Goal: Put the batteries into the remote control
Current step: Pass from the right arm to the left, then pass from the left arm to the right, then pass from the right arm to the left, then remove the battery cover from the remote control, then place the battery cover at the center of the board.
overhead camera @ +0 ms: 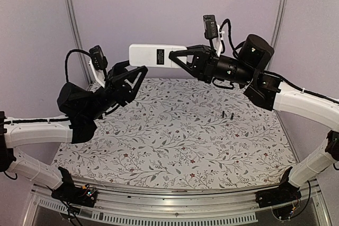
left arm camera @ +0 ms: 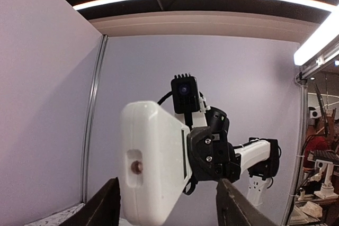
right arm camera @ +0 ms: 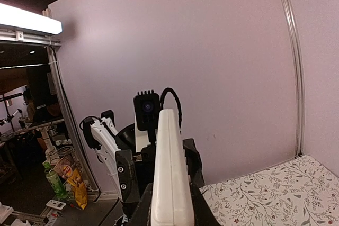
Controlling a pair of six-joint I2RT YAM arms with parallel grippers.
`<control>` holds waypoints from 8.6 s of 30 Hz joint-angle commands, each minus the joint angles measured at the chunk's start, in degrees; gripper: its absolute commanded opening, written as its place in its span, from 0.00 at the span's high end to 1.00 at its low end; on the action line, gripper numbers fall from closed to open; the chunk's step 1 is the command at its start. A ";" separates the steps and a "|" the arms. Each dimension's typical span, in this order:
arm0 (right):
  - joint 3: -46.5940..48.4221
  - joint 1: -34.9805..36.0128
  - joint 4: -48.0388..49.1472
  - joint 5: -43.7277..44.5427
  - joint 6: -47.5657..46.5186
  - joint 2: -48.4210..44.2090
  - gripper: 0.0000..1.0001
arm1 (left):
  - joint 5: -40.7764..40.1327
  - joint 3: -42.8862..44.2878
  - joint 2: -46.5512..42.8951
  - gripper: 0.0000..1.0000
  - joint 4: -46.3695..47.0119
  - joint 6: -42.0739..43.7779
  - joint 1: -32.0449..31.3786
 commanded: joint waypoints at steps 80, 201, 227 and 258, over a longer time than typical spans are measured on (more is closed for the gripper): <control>-5.10 6.26 -0.91 20.37 -34.99 5.47 0.87 | -17.78 7.94 -2.39 0.43 -30.44 -8.15 -1.59; 3.79 4.40 -4.77 5.67 6.34 5.76 1.00 | -20.25 4.01 -9.49 1.00 -17.21 -5.60 -3.33; 4.24 3.00 -6.57 3.84 6.80 5.74 1.00 | -22.07 4.09 -8.13 1.00 -17.94 -3.23 -3.17; 13.46 2.22 -73.55 59.45 -10.42 29.28 1.00 | -34.78 -7.02 -20.21 1.00 -28.45 -1.43 1.54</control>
